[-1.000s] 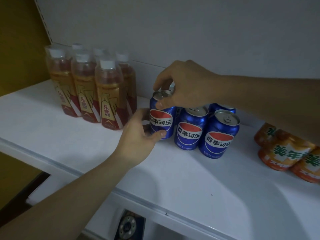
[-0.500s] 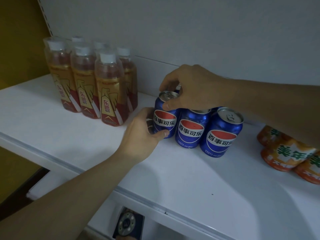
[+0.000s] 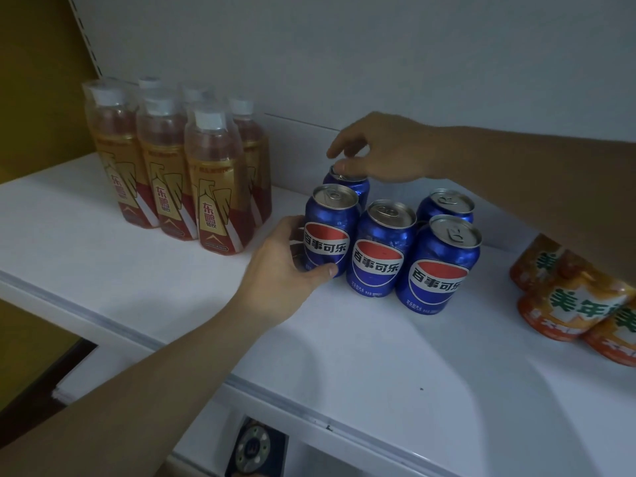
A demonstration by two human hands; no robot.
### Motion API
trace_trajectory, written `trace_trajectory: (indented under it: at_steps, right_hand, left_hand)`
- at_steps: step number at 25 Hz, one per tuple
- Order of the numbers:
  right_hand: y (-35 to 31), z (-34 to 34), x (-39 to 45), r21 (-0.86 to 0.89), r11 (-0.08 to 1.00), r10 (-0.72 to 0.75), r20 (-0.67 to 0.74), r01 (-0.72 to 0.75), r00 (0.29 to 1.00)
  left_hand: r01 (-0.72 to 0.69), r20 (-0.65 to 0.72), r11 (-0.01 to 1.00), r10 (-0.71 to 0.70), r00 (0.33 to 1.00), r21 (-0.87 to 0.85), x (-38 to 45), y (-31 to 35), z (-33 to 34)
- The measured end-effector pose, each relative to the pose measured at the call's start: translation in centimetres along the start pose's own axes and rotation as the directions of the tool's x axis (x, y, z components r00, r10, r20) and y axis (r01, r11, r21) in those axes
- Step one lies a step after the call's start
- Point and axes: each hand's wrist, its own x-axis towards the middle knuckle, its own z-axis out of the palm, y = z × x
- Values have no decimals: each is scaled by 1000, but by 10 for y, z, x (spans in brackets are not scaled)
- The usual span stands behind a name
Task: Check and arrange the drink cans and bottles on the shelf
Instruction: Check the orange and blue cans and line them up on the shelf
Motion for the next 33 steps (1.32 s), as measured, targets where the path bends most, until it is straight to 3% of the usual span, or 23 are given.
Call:
trace_trajectory:
  at_steps: [2, 5, 10, 12, 15, 18, 20, 21, 22, 24, 25, 28, 30, 33]
  right_hand:
    - [6, 4, 4, 108, 993, 32, 114, -45, 993]
    - [8, 9, 8, 165, 985, 27, 100, -43, 995]
    - [6, 16, 5, -13, 1000, -21, -39, 20, 999]
    - [3, 0, -5, 7, 1000, -19, -154, 20, 988]
    - [0, -44, -38, 56, 997, -37, -364, 62, 931]
    - [-1, -84, -90, 130, 972, -110, -476, 194, 872]
    - [-2, -91, -129, 240, 926, -151, -475, 293, 867]
    - [-3, -90, -146, 297, 898, -165, -457, 325, 874]
    - [-3, -85, -161, 362, 867, -174, -426, 343, 888]
    - [2, -71, -187, 476, 811, -169, -363, 339, 916]
    - [7, -65, -199, 518, 794, -141, -353, 319, 925]
    - [27, -46, -225, 642, 718, 0, -387, 270, 922]
    - [38, -26, -236, 689, 666, 104, -467, 288, 878]
    - [46, 12, -247, 808, 498, 299, -502, 316, 812]
  left_hand:
    - [-9, 14, 1000, 9, 1000, -3, 0, 1, 1]
    - [-12, 24, 1000, 12, 1000, 8, 0, -2, 1]
    - [2, 36, 1000, -1, 999, -11, 0, 2, 3]
    - [22, 3, 998, -22, 1000, -58, -1, 8, 1]
    - [-145, -171, 987, 132, 976, -65, -4, 29, 0]
    - [-361, -340, 931, 323, 883, -53, -13, 76, 9]
    - [-409, -273, 877, 341, 900, -252, -23, 106, 27]
    - [-334, -149, 831, 300, 942, -445, -30, 120, 38]
    - [-168, 24, 752, 236, 971, -637, -38, 133, 50]
    - [231, 379, 597, 133, 916, -768, -55, 155, 72]
    - [324, 462, 579, 104, 881, -748, -60, 160, 83]
    - [372, 494, 590, 53, 868, -717, -64, 159, 111]
    - [356, 473, 623, 26, 881, -697, -67, 158, 123]
    - [321, 428, 684, -15, 904, -655, -71, 152, 135]
